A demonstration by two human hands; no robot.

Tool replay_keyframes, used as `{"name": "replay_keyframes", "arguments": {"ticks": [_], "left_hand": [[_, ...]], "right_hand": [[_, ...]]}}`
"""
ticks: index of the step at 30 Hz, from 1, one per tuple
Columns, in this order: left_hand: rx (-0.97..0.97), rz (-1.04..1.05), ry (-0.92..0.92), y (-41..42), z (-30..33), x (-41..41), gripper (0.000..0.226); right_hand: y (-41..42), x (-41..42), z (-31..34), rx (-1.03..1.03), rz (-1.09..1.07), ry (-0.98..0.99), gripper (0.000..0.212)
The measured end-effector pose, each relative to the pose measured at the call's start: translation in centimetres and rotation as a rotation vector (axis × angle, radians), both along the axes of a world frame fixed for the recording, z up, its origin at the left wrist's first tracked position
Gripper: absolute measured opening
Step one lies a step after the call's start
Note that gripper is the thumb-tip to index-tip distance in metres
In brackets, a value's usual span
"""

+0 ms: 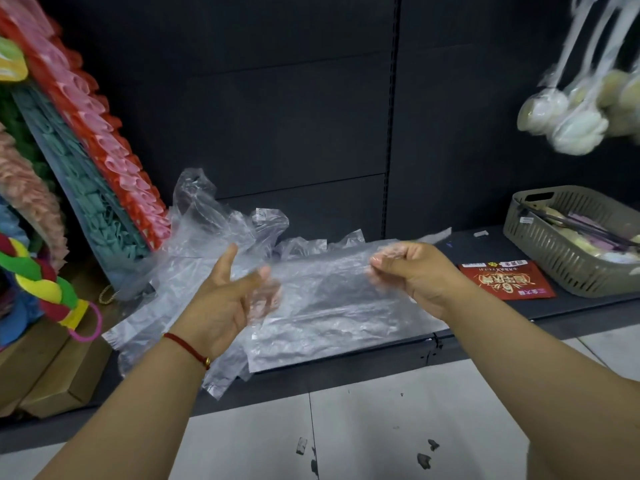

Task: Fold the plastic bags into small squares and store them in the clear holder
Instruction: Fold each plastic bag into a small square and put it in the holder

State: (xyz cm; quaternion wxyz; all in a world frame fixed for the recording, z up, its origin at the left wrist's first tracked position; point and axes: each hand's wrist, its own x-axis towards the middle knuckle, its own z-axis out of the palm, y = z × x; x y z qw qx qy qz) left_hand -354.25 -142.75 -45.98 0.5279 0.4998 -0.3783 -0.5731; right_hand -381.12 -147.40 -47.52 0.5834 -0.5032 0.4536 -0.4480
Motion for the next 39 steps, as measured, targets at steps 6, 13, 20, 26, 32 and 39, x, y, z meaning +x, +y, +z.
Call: {"name": "replay_keyframes", "arguments": {"ticks": [6,13,20,26,32,39], "left_hand": [[-0.081,0.127,-0.219,-0.2,-0.8,-0.1,0.025],[-0.094,0.151,-0.285,-0.6,-1.3,0.5,0.018],[-0.181,0.186,-0.472,-0.4,-1.0,0.8,0.022],[-0.3,0.238,-0.803,-0.4,-0.7,0.7,0.012],[-0.284,0.243,-0.522,-0.2,-0.9,-0.7,0.02],[-0.448,0.336,-0.67,0.0,-1.6,-1.7,0.018]], "right_hand": [[0.1,0.3,0.3,0.031,-0.143,-0.029,0.017],[-0.4,-0.4,-0.3,-0.09,-0.119,0.096,0.019],[-0.2,-0.4,-0.3,-0.183,-0.151,0.39,0.023],[-0.1,-0.3,0.0,-0.319,-0.227,0.611,0.008],[0.4,0.5,0.1,-0.303,-0.213,0.584,0.018],[1.2,1.6,0.1,-0.405,-0.283,0.661,0.021]]}}
